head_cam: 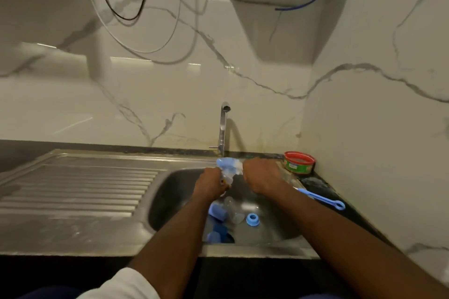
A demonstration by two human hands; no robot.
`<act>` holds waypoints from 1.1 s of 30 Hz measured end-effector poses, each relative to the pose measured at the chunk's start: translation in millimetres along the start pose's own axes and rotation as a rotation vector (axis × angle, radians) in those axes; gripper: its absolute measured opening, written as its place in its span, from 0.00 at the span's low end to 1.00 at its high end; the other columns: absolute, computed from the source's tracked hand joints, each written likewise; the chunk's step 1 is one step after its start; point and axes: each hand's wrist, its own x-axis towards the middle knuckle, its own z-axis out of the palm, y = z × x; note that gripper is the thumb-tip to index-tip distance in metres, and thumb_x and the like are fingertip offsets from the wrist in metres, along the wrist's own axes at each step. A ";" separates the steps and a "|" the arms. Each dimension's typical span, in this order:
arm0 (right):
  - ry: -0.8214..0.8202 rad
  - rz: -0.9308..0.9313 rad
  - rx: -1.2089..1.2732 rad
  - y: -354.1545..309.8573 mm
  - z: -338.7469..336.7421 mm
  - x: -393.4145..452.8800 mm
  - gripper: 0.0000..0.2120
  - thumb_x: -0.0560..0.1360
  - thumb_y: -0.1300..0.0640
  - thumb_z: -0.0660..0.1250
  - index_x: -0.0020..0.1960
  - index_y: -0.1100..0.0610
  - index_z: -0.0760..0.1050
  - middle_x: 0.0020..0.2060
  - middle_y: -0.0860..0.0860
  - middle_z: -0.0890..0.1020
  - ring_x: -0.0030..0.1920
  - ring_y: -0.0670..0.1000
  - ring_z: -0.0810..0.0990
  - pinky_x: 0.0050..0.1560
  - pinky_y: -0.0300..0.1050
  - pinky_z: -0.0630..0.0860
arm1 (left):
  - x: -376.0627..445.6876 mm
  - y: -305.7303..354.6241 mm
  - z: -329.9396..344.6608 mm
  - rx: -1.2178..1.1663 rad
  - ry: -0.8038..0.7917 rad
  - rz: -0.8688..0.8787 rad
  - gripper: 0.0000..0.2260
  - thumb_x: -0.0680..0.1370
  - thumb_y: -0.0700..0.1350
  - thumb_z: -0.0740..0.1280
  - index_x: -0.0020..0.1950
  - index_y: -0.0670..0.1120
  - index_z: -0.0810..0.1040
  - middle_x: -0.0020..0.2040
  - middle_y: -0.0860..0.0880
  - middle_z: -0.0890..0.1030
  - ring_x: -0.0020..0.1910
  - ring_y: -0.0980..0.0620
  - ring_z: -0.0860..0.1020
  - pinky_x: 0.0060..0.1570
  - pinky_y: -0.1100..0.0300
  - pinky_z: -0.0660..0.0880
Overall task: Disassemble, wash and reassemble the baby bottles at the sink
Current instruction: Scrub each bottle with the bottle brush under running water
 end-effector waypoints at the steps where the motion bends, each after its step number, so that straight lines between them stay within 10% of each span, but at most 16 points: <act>1: -0.006 -0.009 -0.016 -2.3 -2.5 0.8 0.14 0.80 0.53 0.65 0.64 0.54 0.77 0.60 0.53 0.82 0.59 0.55 0.81 0.57 0.49 0.77 | -0.5 0.8 -1.4 -0.014 -0.016 -0.033 0.12 0.78 0.51 0.71 0.57 0.46 0.79 0.53 0.46 0.83 0.53 0.48 0.82 0.59 0.51 0.79; 12: 0.106 0.123 0.161 -11.9 12.3 -20.1 0.08 0.83 0.57 0.56 0.58 0.55 0.72 0.48 0.55 0.81 0.48 0.59 0.82 0.42 0.51 0.73 | 1.5 -15.1 -6.2 0.008 0.071 0.033 0.12 0.79 0.54 0.69 0.54 0.46 0.79 0.48 0.48 0.81 0.47 0.50 0.80 0.53 0.55 0.78; 22: 0.017 0.146 0.201 -13.5 16.4 -21.7 0.14 0.82 0.57 0.62 0.67 0.56 0.69 0.59 0.57 0.80 0.57 0.58 0.81 0.55 0.54 0.77 | -0.7 -2.1 -4.4 -0.093 0.026 0.115 0.16 0.78 0.54 0.71 0.60 0.44 0.81 0.53 0.46 0.83 0.53 0.49 0.82 0.56 0.55 0.79; 33: 0.075 0.196 0.223 -22.8 9.3 -7.5 0.09 0.82 0.57 0.56 0.59 0.57 0.72 0.51 0.57 0.81 0.51 0.61 0.81 0.45 0.54 0.74 | -7.0 -3.0 -8.0 -0.173 -0.028 0.194 0.18 0.74 0.54 0.75 0.59 0.47 0.80 0.54 0.47 0.83 0.55 0.48 0.81 0.58 0.52 0.78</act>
